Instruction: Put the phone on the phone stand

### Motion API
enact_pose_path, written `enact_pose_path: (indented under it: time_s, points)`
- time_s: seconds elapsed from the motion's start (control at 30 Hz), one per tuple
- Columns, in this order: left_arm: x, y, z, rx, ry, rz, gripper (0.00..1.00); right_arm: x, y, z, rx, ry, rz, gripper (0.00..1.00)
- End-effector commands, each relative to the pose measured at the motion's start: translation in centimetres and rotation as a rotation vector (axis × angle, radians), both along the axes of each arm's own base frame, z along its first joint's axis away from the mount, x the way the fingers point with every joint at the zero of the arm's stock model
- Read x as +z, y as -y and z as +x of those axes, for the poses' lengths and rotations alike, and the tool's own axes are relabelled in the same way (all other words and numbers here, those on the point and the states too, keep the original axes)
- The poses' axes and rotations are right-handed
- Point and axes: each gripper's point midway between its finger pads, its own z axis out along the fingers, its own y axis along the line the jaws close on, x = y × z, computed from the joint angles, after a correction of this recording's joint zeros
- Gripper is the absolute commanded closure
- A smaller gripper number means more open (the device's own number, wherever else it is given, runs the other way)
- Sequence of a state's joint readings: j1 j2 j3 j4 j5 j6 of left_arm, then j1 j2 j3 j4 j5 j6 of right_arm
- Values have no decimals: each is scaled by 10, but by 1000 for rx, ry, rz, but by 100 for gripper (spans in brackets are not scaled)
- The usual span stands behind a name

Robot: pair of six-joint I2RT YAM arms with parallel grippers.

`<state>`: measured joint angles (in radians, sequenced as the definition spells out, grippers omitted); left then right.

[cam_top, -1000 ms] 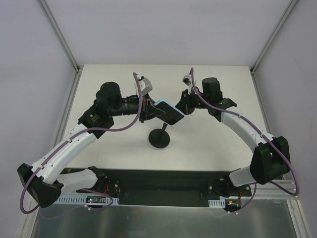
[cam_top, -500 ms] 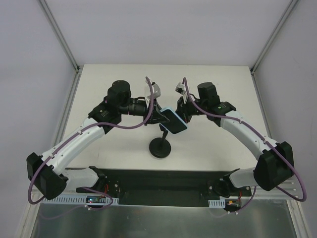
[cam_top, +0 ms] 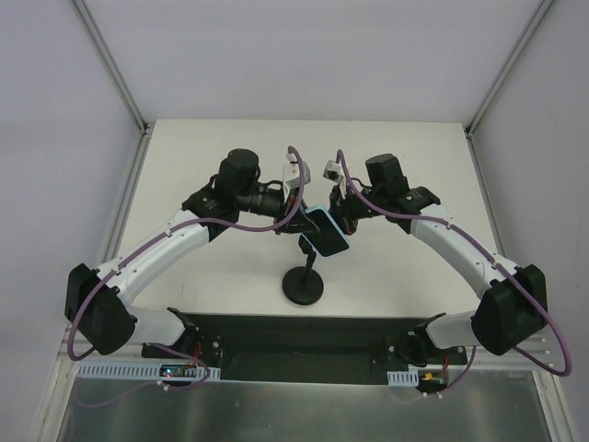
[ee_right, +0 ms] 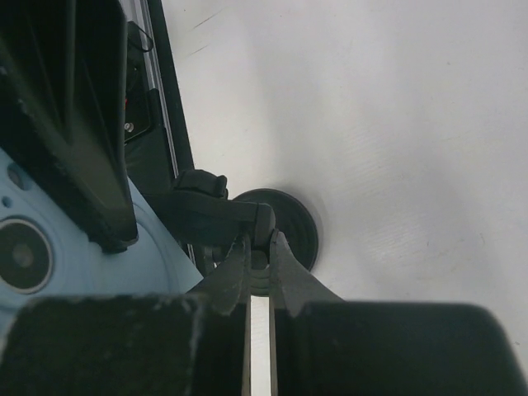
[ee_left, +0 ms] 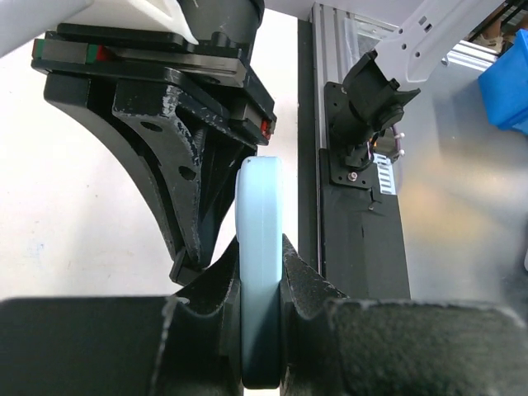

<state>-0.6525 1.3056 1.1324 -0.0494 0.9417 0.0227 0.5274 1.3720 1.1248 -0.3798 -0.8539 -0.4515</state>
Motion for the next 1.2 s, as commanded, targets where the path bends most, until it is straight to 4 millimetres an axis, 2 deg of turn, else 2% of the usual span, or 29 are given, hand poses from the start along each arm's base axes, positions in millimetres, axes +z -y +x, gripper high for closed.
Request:
enact_pose_path:
  time_s: [0.0, 0.27, 0.33, 0.37, 0.43, 0.53, 0.63, 0.8, 0.93, 1.1, 1.17]
  points:
    - [25, 2, 2, -34, 100, -51, 100, 42, -6, -7, 63, 83, 86, 100]
    - [22, -7, 22, 105, 142, 23, 100, 33, 22, 27, -216, 184, -30, 100]
    - [13, -8, 24, 115, 108, 63, 100, 40, 29, 33, -266, 215, -16, 100]
    - [19, -6, 25, 110, 111, 63, 100, 41, 30, 34, -277, 219, -9, 100]
    - [8, -5, 28, 108, 74, 109, 100, 44, 33, 36, -296, 219, 5, 100]
    - [5, -4, 31, 120, 92, 132, 100, 45, 32, 38, -304, 208, 2, 100]
    - [-1, 0, 28, 111, 82, 162, 100, 44, 29, 42, -305, 181, 3, 100]
    - [-10, 7, 18, 59, 70, 192, 100, 44, 17, 38, -251, 134, 45, 100]
    - [-7, 5, 10, 25, 91, 176, 100, 42, 15, 35, -223, 110, 35, 100]
    - [-12, 1, 19, 75, 122, 205, 100, 41, 21, 38, -262, 121, 40, 100]
    - [-17, -2, 31, 138, 139, 238, 100, 41, 26, 41, -295, 134, 37, 100]
